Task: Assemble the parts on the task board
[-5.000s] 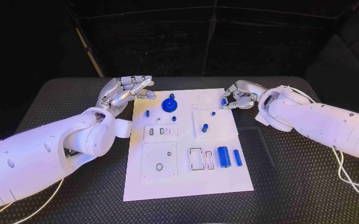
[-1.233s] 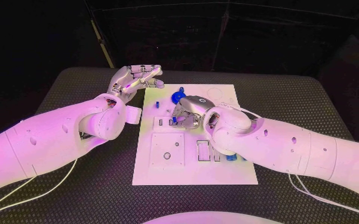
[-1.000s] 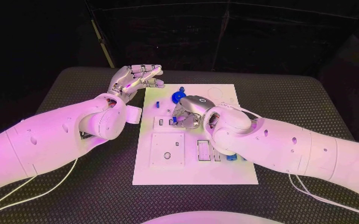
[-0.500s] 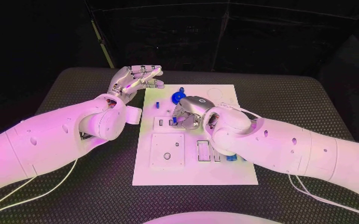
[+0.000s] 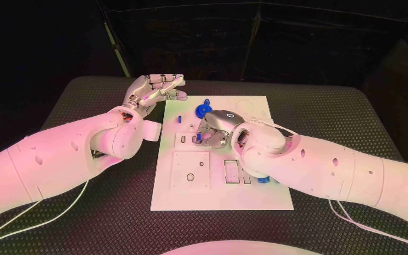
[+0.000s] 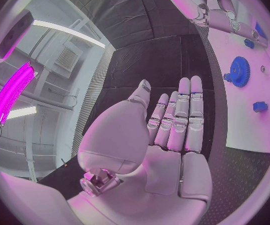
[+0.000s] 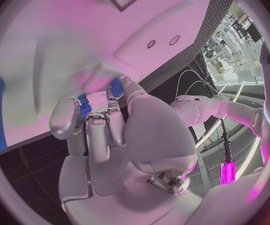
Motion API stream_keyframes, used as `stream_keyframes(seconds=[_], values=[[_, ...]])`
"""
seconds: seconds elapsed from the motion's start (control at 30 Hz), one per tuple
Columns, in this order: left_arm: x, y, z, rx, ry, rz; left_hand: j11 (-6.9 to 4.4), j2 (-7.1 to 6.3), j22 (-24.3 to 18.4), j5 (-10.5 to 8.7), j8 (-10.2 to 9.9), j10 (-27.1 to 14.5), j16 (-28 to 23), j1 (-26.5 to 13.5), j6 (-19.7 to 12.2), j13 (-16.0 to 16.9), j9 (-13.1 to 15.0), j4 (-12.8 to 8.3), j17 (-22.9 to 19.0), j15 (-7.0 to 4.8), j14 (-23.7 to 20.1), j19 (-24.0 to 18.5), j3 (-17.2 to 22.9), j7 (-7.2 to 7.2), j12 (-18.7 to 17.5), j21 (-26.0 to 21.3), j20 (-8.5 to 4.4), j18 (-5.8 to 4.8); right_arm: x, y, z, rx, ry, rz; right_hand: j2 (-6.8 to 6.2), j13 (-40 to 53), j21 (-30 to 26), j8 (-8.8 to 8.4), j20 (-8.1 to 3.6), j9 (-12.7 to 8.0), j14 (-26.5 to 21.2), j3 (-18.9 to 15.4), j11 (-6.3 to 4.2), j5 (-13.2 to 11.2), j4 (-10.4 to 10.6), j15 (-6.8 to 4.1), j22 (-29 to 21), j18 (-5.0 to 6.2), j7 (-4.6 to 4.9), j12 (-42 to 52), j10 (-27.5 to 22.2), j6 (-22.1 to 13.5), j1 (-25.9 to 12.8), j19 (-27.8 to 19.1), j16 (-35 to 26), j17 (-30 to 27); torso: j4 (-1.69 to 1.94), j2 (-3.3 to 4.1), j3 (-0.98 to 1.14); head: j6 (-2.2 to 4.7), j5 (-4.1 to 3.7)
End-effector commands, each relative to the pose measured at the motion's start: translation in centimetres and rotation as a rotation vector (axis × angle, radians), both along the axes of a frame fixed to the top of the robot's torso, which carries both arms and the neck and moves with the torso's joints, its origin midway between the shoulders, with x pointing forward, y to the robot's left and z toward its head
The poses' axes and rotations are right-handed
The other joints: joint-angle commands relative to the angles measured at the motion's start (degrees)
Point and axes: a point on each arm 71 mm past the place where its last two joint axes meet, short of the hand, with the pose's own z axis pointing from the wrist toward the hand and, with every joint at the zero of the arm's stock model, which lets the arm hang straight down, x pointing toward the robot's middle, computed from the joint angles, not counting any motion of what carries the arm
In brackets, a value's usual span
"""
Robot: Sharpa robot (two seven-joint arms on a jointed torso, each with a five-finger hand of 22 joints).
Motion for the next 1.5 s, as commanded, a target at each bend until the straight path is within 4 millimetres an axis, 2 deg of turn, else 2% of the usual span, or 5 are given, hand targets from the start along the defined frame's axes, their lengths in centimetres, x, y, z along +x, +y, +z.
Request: stream_keyframes(seconds=[0.03,0.6,1.27,1.37,1.5], values=[[0.0,-0.14,0.12,-0.004,-0.007,-0.012,0.0,0.54,-0.07,0.22,-0.39,-0.34,-0.26,0.0,0.3,-0.07,-0.07,-0.32,0.05,0.31,-0.09,-0.37,-0.17,0.26,-0.25,-0.2,0.05,0.16,-0.09,-0.32,-0.8,-0.044,0.025,-0.014,-0.82,3.87,-0.36,-0.49,0.57,0.06,5.77,0.03,0.21,-0.23,0.39,0.47,-0.11,-0.21,0.05,-0.38,-0.3,-0.66,-0.05,-0.07,-0.01,13.74,-0.02,0.01,0.01,-0.04,0.02],[0.04,-0.09,0.03,-0.003,-0.005,-0.011,0.02,0.57,-0.08,0.21,-0.41,-0.37,-0.29,-0.05,0.29,-0.07,-0.07,-0.3,0.08,0.32,-0.09,-0.39,-0.18,0.27,-0.25,-0.21,0.05,0.16,0.04,-0.41,-0.66,-0.024,0.006,-0.031,-2.86,2.83,-0.69,-2.22,1.27,-0.1,5.73,-0.35,1.19,-0.82,1.43,1.28,-0.57,-0.15,1.13,-1.41,-1.32,-4.13,-1.47,-0.29,-0.09,13.57,0.0,0.02,0.0,-0.19,-0.01],[0.07,0.02,-0.04,0.0,-0.001,-0.008,0.02,0.57,-0.08,0.21,-0.41,-0.37,-0.29,-0.05,0.29,-0.07,-0.07,-0.3,0.08,0.32,-0.09,-0.39,-0.18,0.27,-0.25,-0.21,0.05,0.16,0.05,-0.43,-0.56,-0.011,-0.003,-0.036,-4.25,2.27,-1.01,-2.37,1.66,0.09,5.65,-0.86,1.51,-2.05,2.91,1.61,-1.08,-0.03,1.4,-1.92,-1.89,-5.18,-2.72,-0.55,-0.21,13.27,-0.01,0.01,0.0,-0.18,-0.04],[0.08,0.05,-0.05,0.0,-0.001,-0.007,0.02,0.57,-0.08,0.21,-0.41,-0.37,-0.29,-0.05,0.29,-0.07,-0.07,-0.3,0.08,0.32,-0.09,-0.39,-0.18,0.27,-0.25,-0.21,0.05,0.16,0.04,-0.49,-0.3,0.02,-0.025,-0.037,-5.34,1.95,-1.12,-2.82,1.78,-0.04,5.63,-1.26,1.75,-2.82,3.87,1.78,-1.23,-0.02,1.69,-2.2,-2.2,-6.39,-3.27,-0.63,-0.25,13.17,-0.04,0.0,0.02,-0.16,-0.08],[0.12,0.13,-0.09,0.002,0.002,-0.005,0.04,0.63,-0.09,0.22,-0.46,-0.42,-0.37,-0.18,0.27,-0.07,-0.08,-0.26,0.15,0.33,-0.08,-0.41,-0.21,0.31,-0.26,-0.22,0.07,0.16,-0.19,-0.64,0.13,0.097,-0.055,-0.02,-8.72,0.98,-1.61,-4.39,2.79,-0.25,5.55,-6.13,3.24,0.18,8.33,2.98,-2.1,0.04,3.45,-2.98,-3.04,-12.8,-2.39,-1.08,-0.39,12.85,-0.04,-0.03,0.03,-0.14,-0.07]])
